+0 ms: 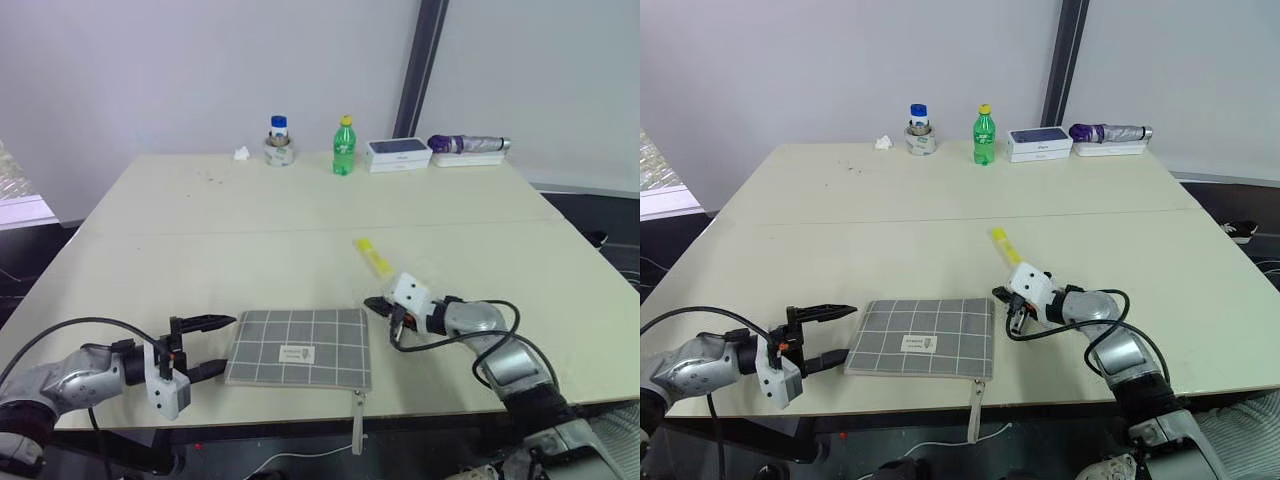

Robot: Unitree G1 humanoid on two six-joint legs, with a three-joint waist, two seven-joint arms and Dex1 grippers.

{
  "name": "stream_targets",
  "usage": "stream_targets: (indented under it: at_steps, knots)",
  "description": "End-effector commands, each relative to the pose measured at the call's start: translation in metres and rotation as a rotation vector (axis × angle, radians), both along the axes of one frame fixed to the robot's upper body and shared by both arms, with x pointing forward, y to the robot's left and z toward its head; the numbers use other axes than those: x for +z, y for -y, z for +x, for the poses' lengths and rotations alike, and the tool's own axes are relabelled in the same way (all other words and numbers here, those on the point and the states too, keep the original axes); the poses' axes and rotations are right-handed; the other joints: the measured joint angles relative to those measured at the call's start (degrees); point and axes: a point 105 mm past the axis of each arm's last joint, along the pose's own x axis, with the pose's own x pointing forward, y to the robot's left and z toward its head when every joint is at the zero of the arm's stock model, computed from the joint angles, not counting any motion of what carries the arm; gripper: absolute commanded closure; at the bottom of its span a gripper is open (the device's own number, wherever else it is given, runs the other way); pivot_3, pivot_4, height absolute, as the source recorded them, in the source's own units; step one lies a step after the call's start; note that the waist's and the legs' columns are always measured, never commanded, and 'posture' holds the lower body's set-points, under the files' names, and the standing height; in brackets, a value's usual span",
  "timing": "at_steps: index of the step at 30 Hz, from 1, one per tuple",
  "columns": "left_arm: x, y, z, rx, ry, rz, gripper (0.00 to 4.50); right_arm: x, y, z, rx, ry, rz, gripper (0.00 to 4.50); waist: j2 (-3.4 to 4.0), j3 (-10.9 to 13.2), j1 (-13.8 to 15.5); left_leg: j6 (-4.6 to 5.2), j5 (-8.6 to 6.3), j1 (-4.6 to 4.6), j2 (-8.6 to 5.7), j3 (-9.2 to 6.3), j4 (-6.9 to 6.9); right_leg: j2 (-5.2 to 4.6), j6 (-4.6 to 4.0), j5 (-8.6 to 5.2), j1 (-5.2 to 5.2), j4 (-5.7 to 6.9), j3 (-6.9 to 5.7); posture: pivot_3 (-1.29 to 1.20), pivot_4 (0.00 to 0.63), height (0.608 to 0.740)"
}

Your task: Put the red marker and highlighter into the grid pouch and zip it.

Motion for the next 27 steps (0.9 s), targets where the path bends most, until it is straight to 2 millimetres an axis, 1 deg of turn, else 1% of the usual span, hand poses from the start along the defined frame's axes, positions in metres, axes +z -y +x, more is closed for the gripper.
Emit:
stream_targets:
  at_steps: [1,4,6,8,10,12,15,18,19,21,23,27]
  knots:
    - [-0.025,-0.005,-0.013,-0.004,-0.096,0.085,0.00,0.021,0.014,-0.005,0.003,0.048,-0.005,4.47,0.00,0.00,0.11,0.00,0.00,0.00,0.01,0.00,0.01,-0.01,0.00,0.00,0.02,-0.01,0.00,0.00,0.150,0.740]
    - [-0.026,-0.003,-0.015,-0.012,-0.094,0.082,0.00,0.016,0.036,-0.010,-0.027,0.026,-0.075,4.47,0.00,-0.01,0.29,0.00,0.00,0.00,0.02,0.01,0.03,-0.03,0.00,0.00,0.04,-0.02,0.00,0.00,0.150,0.740]
    - [-0.026,-0.002,-0.015,-0.021,-0.092,0.087,0.00,0.011,0.049,-0.020,-0.019,-0.021,-0.129,4.47,0.02,-0.01,0.34,0.01,0.00,0.00,0.01,0.01,0.03,-0.04,0.00,0.00,0.05,-0.04,-0.01,0.00,0.150,0.740]
    - [-0.026,-0.001,-0.016,-0.032,-0.090,0.091,0.00,0.007,0.054,-0.035,0.023,-0.092,-0.167,4.47,0.04,-0.02,0.28,0.01,0.00,0.00,0.01,0.02,0.03,-0.05,0.00,0.00,0.06,-0.04,0.00,0.00,0.150,0.740]
    - [-0.026,0.001,-0.017,-0.047,-0.088,0.096,0.00,0.007,0.049,-0.049,0.080,-0.148,-0.176,4.47,0.09,-0.05,0.18,0.01,0.00,0.01,0.01,0.02,0.02,-0.05,0.00,0.00,0.06,-0.04,-0.01,0.00,0.150,0.740]
    - [-0.027,0.004,-0.016,-0.057,-0.086,0.098,0.00,0.008,0.039,-0.056,0.116,-0.167,-0.167,4.47,0.23,-0.14,0.04,0.01,0.00,0.03,0.01,0.00,0.01,-0.03,0.00,0.00,0.06,-0.04,0.01,0.00,0.150,0.740]
    - [-0.027,0.007,-0.015,-0.071,-0.083,0.101,0.00,0.009,0.021,-0.058,0.141,-0.167,-0.142,4.47,0.26,-0.16,0.20,0.01,0.00,0.11,0.01,-0.01,0.02,-0.02,0.00,0.00,0.14,-0.04,0.01,0.00,0.150,0.740]
    - [-0.028,0.010,-0.015,-0.095,-0.082,0.116,0.00,0.006,0.003,-0.053,0.147,-0.153,-0.147,4.47,0.24,-0.17,0.36,0.01,0.00,0.11,0.00,-0.02,0.07,-0.03,0.01,0.00,0.18,-0.04,0.01,0.00,0.150,0.740]
    - [-0.028,0.010,-0.015,-0.097,-0.082,0.118,0.00,0.003,0.000,-0.051,0.143,-0.152,-0.161,4.47,0.25,-0.18,0.36,0.01,0.00,0.10,-0.01,-0.03,0.08,-0.04,0.01,0.00,0.18,-0.04,0.01,0.00,0.150,0.740]
    - [-0.028,0.011,-0.015,-0.100,-0.081,0.120,0.00,-0.002,0.000,-0.049,0.147,-0.146,-0.206,4.47,0.25,-0.18,0.53,0.01,0.00,0.09,-0.03,-0.02,0.09,-0.05,0.01,0.00,0.18,-0.04,0.00,0.00,0.150,0.740]
    - [-0.029,0.011,-0.015,-0.104,-0.081,0.121,0.00,-0.003,0.003,-0.044,0.133,-0.137,-0.227,4.47,0.25,-0.18,0.55,0.01,-0.01,0.09,-0.05,-0.03,0.09,-0.07,0.02,-0.01,0.18,-0.05,0.00,0.00,0.150,0.740]
    - [-0.029,0.013,-0.017,-0.109,-0.080,0.120,0.00,0.004,0.011,-0.036,0.113,-0.124,-0.220,4.47,0.26,-0.19,0.49,0.02,-0.01,0.09,-0.06,-0.02,0.08,-0.07,0.02,-0.01,0.18,-0.04,0.00,0.00,0.150,0.740]
